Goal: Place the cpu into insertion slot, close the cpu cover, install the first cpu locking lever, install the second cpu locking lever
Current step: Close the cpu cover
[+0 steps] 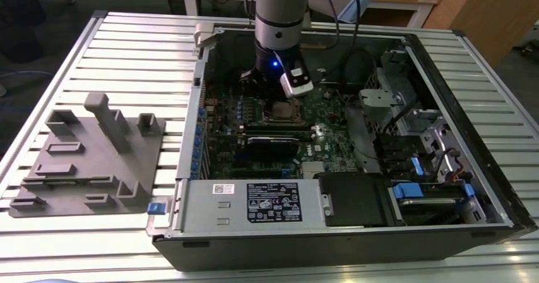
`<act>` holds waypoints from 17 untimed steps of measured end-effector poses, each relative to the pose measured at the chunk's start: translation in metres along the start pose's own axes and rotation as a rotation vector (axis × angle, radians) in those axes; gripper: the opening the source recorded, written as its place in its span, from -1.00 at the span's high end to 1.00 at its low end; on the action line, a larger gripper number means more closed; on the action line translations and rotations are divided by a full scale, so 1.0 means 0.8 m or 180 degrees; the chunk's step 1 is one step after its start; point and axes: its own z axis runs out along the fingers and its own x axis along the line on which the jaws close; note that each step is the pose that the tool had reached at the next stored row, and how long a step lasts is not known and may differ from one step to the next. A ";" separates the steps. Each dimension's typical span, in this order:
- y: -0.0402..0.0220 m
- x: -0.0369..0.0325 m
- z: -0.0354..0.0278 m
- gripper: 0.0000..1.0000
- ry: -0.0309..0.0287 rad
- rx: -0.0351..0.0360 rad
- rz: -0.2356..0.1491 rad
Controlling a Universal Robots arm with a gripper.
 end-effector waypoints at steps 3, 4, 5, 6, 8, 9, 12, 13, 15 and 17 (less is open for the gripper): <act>0.0000 0.0012 0.0004 0.79 -0.0001 -0.0002 0.0000; -0.0001 0.0019 0.0004 0.79 -0.0001 -0.0001 0.0000; -0.0001 0.0025 0.0005 0.79 -0.0001 -0.0001 0.0000; -0.0002 0.0027 0.0008 0.79 0.0000 -0.0001 0.0000; -0.0004 0.0028 0.0018 0.79 0.0001 0.0002 -0.0001; -0.0004 0.0028 0.0021 0.79 0.0001 0.0002 0.0000; -0.0002 0.0028 0.0026 0.79 0.0000 0.0000 0.0000; -0.0003 0.0028 0.0026 0.79 0.0000 -0.0001 0.0000; -0.0003 0.0028 0.0027 0.79 0.0000 0.0000 0.0000; -0.0002 0.0027 0.0024 0.79 -0.0001 -0.0001 0.0000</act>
